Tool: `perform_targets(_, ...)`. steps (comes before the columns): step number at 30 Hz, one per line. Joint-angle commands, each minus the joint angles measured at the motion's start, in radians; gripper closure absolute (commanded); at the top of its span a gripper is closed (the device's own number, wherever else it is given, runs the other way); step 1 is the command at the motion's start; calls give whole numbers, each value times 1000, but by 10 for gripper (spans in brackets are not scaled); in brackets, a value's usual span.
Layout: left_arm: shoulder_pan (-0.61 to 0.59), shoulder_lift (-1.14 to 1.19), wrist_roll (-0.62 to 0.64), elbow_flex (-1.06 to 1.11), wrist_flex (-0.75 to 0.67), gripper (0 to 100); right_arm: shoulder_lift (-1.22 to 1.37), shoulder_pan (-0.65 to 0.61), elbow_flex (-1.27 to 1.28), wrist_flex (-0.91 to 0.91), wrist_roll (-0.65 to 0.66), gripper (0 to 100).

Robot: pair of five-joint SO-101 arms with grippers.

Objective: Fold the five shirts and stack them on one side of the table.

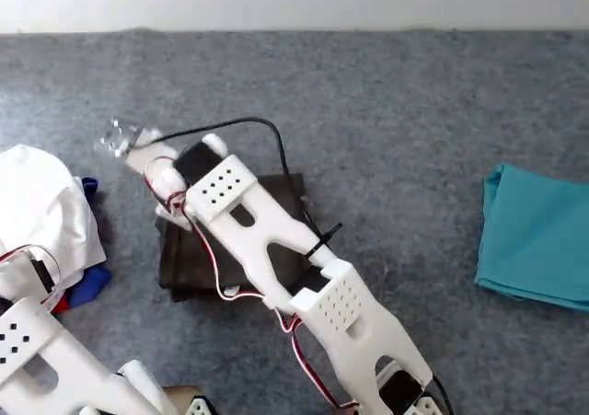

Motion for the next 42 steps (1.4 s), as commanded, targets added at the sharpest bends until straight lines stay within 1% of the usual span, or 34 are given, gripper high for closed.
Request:
perform_targets(1,-8,-6,5,-48,-12,900,48,-5,-11,-177,38,989)
perform_targets(5,-37,-8,5,-59,-11,900,131,-36,-12,-193,120,989)
perform_targets(8,-71,-8,5,-93,-11,900,119,-35,-80,-157,127,989)
perform_targets(11,-94,-8,5,-127,-11,899,56,-30,-253,2,100,989)
perform_targets(14,-92,-8,5,-145,-9,899,30,-24,-377,159,80,987)
perform_targets(18,-89,-8,9,-160,-3,899,30,-19,-465,358,80,986)
perform_targets(20,-87,-8,9,-173,28,899,31,-27,-473,441,55,986)
perform_targets(23,-86,-8,8,-183,64,899,2,-30,-394,435,-58,987)
perform_targets(27,-92,-8,6,-183,68,899,-1,-105,-247,427,-77,987)
perform_targets(30,-92,-8,6,-183,68,899,50,-168,-123,409,-77,987)
perform_targets(32,-92,-8,6,-183,69,899,99,-189,-98,386,-77,987)
perform_targets(36,-92,-8,6,-194,94,899,139,-186,-146,340,-74,989)
perform_targets(42,-92,-8,6,-231,117,899,139,-143,-500,438,-75,987)
